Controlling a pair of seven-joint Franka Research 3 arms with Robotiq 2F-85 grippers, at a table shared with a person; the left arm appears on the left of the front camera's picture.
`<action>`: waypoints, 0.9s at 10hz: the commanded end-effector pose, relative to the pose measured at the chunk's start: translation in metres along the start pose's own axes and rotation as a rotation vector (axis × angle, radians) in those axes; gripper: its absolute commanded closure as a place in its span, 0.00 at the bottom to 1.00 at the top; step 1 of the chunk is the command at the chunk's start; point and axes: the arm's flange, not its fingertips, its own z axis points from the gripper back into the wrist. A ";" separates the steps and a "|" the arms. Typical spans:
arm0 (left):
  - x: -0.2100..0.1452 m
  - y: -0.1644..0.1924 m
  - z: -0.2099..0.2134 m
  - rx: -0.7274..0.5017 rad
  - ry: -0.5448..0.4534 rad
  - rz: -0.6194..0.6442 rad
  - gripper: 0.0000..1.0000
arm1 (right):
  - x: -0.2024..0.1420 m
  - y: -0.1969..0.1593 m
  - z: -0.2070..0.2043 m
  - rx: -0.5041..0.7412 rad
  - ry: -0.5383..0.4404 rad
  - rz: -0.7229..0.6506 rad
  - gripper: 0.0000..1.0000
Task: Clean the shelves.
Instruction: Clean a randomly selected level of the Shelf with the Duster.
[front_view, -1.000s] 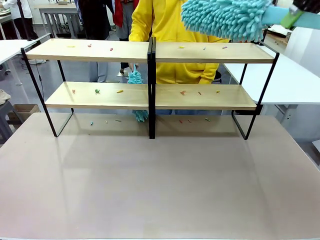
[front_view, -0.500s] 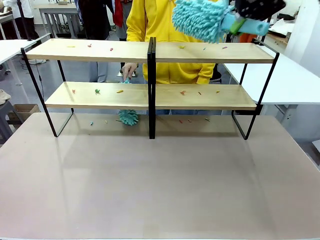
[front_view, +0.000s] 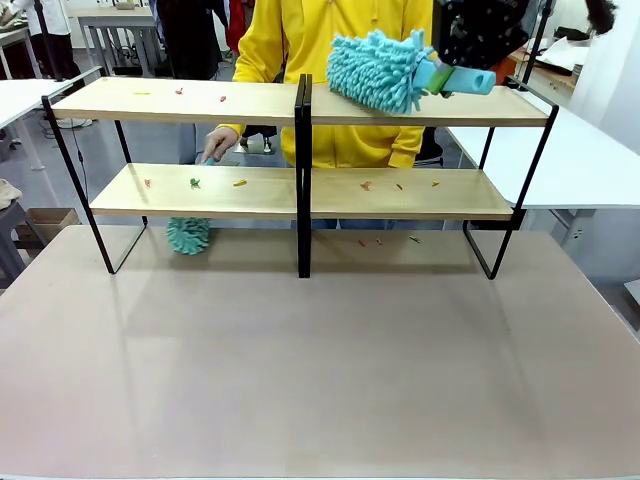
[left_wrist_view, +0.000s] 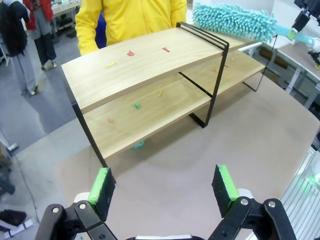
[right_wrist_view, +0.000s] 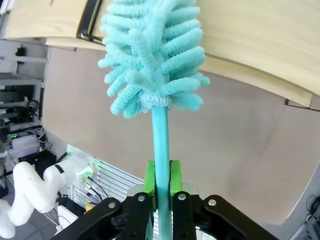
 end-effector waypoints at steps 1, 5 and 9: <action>0.001 0.000 -0.001 -0.001 -0.010 -0.001 0.00 | 0.003 0.007 0.006 -0.059 0.007 -0.021 0.88; 0.001 0.000 -0.001 -0.001 -0.010 -0.001 0.00 | -0.005 -0.008 0.004 -0.180 0.015 -0.153 0.88; 0.001 0.000 -0.001 -0.001 -0.010 -0.001 0.00 | -0.020 -0.051 0.030 -0.294 0.062 -0.460 0.88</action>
